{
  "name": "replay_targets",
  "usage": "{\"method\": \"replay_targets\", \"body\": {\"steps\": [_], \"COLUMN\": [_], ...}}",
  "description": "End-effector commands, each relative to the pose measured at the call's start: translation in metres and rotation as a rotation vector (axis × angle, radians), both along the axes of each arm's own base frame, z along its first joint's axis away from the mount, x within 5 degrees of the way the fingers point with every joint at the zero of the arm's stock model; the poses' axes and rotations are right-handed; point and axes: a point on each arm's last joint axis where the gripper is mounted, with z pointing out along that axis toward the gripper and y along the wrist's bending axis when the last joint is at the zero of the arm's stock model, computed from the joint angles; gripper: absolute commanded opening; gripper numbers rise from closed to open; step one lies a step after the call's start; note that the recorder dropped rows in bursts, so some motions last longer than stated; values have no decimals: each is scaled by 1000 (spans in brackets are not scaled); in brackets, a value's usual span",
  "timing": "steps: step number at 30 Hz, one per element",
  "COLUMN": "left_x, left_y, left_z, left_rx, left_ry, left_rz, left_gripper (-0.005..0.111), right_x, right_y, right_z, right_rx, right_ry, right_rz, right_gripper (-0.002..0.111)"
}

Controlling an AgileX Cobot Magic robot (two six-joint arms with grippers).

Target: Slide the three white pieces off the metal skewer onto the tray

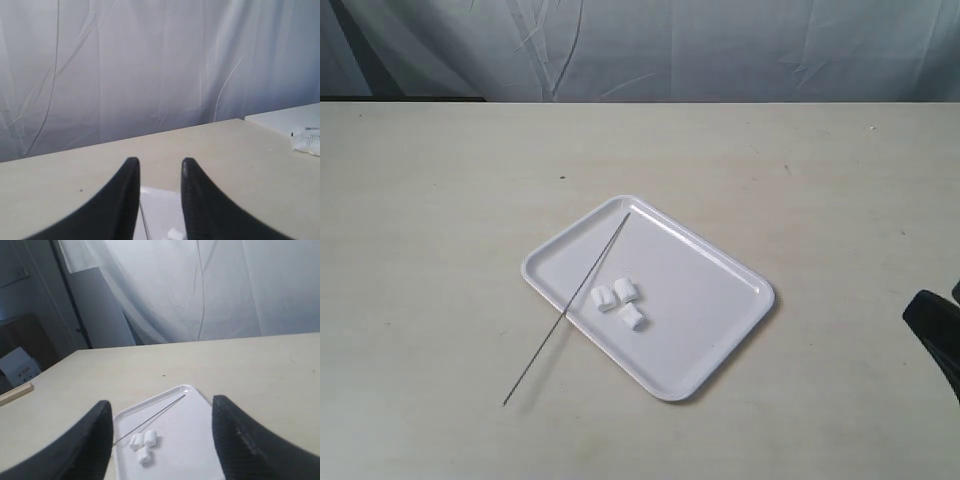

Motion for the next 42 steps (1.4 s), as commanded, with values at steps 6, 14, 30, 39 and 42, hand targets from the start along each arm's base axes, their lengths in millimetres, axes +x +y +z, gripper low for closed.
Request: {"method": "replay_targets", "body": {"steps": [6,14,30,39,42], "left_x": [8,10,18,17,16], "left_y": [-4,-4,14,27,30], "left_z": [-42,-55,-55,-69,-73], "left_rx": [54,27,224,204,164], "left_ry": [57,121,19,93,151], "left_rz": [15,35,333,546,597], "left_gripper": [28,27,0,0,0], "right_x": [5,1,-1,-1,0], "right_y": [-6,0,2,2,-3], "right_z": [-14,-19,-21,-21,-20], "right_rx": [-24,-63,-72,-72,-166], "right_ry": [-5,33,51,51,-28], "right_rz": [-81,0,32,32,-31], "right_gripper": [56,56,56,56,56]}}
